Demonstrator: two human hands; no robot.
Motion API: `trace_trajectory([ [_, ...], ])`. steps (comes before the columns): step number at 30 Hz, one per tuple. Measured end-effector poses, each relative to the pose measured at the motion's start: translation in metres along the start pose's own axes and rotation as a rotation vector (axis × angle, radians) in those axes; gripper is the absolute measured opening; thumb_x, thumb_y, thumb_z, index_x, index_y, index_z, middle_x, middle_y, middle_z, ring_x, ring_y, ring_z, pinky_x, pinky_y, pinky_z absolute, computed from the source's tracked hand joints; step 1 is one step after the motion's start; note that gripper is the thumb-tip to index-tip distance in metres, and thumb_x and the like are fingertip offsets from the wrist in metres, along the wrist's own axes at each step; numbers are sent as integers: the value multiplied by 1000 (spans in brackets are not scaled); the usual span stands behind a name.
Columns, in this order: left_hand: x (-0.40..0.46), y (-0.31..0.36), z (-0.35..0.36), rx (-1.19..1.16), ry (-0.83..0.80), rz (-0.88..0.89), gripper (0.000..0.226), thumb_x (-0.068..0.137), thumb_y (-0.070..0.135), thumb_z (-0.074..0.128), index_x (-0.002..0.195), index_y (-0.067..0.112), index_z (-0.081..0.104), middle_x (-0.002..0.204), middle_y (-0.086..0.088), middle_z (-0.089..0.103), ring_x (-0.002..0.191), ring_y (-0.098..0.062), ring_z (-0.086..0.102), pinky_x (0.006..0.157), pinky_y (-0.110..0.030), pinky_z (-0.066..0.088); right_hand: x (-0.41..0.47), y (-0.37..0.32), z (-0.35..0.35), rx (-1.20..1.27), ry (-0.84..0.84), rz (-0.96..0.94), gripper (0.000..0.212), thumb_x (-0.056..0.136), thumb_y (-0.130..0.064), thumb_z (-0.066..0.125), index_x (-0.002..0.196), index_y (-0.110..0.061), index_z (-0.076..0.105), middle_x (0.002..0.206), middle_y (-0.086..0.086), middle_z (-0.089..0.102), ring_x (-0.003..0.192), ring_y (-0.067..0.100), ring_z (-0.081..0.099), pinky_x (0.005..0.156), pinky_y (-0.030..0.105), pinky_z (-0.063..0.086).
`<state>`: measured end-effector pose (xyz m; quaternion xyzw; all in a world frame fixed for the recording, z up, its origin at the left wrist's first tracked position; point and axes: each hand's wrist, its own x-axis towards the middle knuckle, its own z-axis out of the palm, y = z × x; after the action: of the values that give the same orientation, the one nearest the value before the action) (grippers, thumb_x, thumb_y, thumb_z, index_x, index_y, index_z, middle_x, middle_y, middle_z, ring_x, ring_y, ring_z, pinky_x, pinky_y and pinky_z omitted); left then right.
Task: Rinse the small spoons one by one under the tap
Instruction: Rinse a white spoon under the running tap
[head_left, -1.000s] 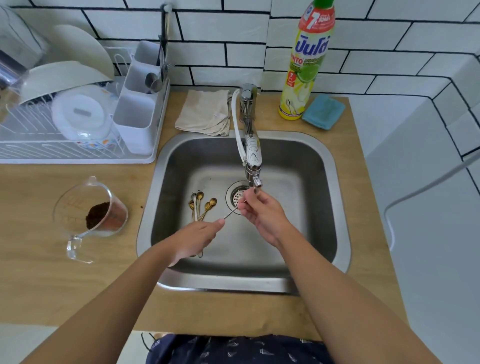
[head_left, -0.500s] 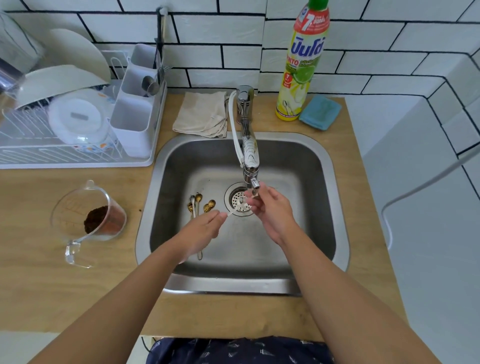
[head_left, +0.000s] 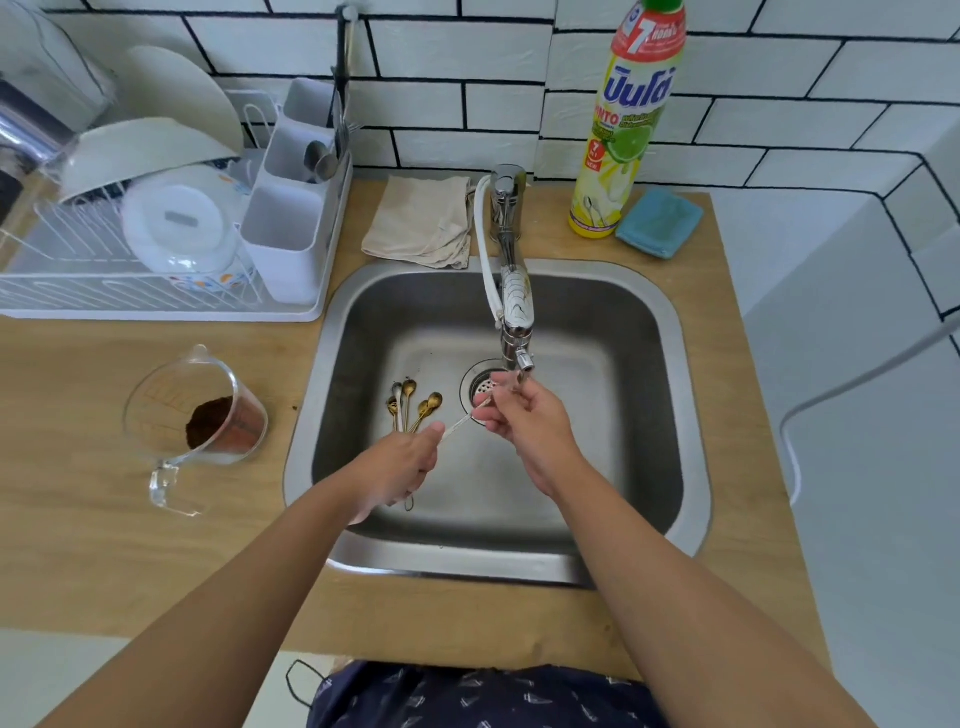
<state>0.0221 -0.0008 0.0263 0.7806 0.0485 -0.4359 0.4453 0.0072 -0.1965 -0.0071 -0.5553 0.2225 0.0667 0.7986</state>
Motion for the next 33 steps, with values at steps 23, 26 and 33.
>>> trace_trajectory([
  [23, -11, 4, -5, -45, -214, -4, 54, 102, 61, 34, 78, 15, 50, 57, 2, 36, 48, -14, 20, 46, -25, 19, 0, -15, -14, 191, -52, 102, 14, 101, -17, 64, 91, -7, 66, 85, 12, 75, 70, 11, 75, 64, 19, 58],
  [26, -10, 4, 2, -50, -162, 33, 48, 103, 56, 37, 77, 17, 47, 57, 4, 34, 49, -12, 20, 45, -23, 19, 2, -16, -11, 181, -25, 109, 22, 107, -21, 56, 94, -6, 67, 82, 9, 78, 72, 13, 77, 63, 20, 58],
  [33, -11, -5, -1, -49, -174, 57, 49, 101, 58, 39, 74, 18, 47, 55, 6, 34, 48, -10, 21, 42, -22, 22, 0, -15, -12, 29, -68, 18, 8, 99, -16, 68, 93, -16, 74, 88, 7, 78, 73, 12, 73, 68, 22, 57],
])
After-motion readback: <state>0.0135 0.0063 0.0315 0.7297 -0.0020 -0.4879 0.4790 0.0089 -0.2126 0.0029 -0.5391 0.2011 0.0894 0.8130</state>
